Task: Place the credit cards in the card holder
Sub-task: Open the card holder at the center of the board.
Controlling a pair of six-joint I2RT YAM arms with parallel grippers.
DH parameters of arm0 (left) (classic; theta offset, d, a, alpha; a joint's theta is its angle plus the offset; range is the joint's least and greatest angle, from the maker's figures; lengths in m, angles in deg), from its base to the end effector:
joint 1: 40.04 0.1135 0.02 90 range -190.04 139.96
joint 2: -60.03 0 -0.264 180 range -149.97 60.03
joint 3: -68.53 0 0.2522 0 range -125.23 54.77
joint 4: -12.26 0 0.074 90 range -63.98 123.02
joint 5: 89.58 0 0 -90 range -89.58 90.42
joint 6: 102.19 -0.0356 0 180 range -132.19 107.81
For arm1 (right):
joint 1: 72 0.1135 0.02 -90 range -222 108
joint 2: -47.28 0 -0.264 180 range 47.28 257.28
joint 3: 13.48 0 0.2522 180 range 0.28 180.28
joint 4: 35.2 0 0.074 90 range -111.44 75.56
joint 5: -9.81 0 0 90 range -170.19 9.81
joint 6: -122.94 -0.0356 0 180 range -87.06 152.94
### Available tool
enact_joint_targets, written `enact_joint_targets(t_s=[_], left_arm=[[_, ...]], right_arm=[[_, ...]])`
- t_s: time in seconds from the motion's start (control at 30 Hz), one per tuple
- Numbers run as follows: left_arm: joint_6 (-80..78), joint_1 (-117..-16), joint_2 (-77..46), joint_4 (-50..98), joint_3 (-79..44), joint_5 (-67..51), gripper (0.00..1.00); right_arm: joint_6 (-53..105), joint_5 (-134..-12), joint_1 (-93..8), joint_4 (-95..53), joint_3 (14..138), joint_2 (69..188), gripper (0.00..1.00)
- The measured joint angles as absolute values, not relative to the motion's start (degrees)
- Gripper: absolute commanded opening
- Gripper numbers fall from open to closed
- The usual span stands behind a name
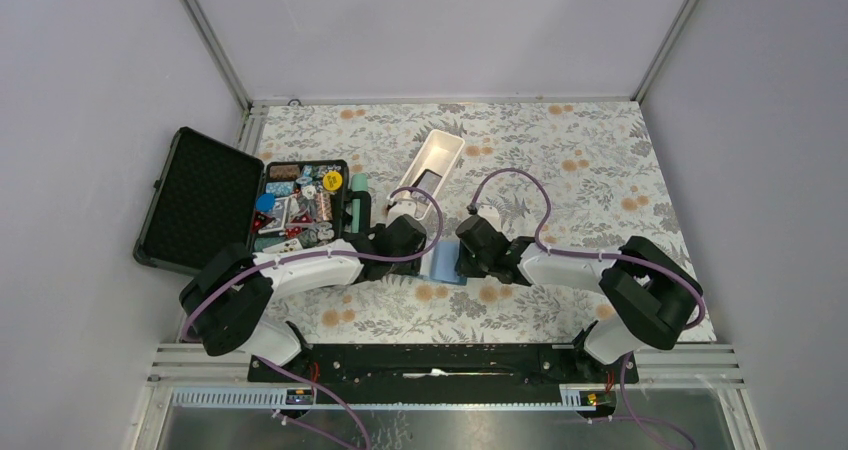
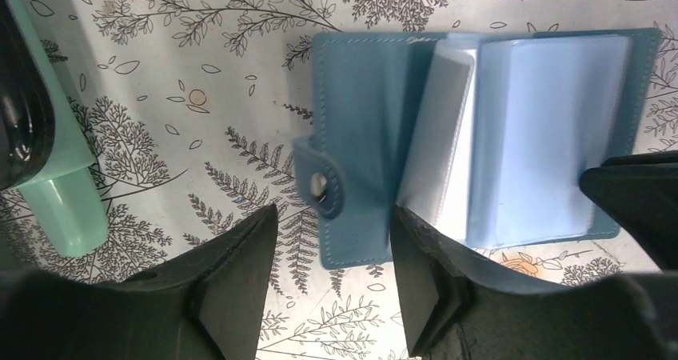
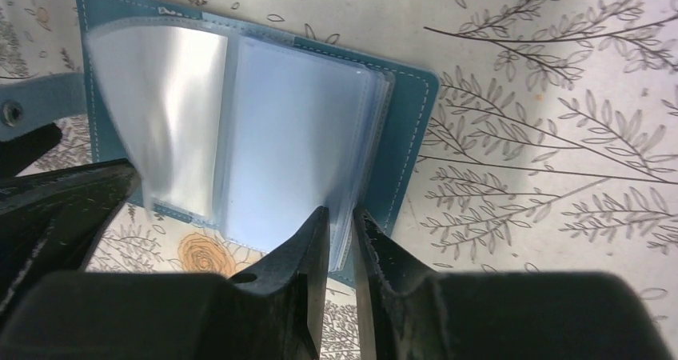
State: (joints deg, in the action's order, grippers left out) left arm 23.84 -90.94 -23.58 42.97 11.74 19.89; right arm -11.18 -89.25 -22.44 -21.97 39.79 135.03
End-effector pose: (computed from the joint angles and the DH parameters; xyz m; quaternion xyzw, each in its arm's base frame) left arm 0.1817 -0.2047 0.1713 0.0756 0.9445 -0.0717 0.3117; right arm 0.1930 0.2178 0.1538 -0.0157 0.9301 0.2119 0.2997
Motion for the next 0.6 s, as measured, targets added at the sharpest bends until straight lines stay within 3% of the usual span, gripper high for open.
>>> enact_joint_targets(t_s=[0.33,0.6], left_arm=[[23.9,-90.9,-21.7,43.3,12.2,20.7,0.55],[24.3,-90.9,-17.7,43.6,12.2,20.6,0.60]], right_arm=[[-9.3,-91.1,-22.4,-14.1,40.9,131.9,0.37],[-8.9,-91.1,-22.4,-13.4,41.0,128.9,0.37]])
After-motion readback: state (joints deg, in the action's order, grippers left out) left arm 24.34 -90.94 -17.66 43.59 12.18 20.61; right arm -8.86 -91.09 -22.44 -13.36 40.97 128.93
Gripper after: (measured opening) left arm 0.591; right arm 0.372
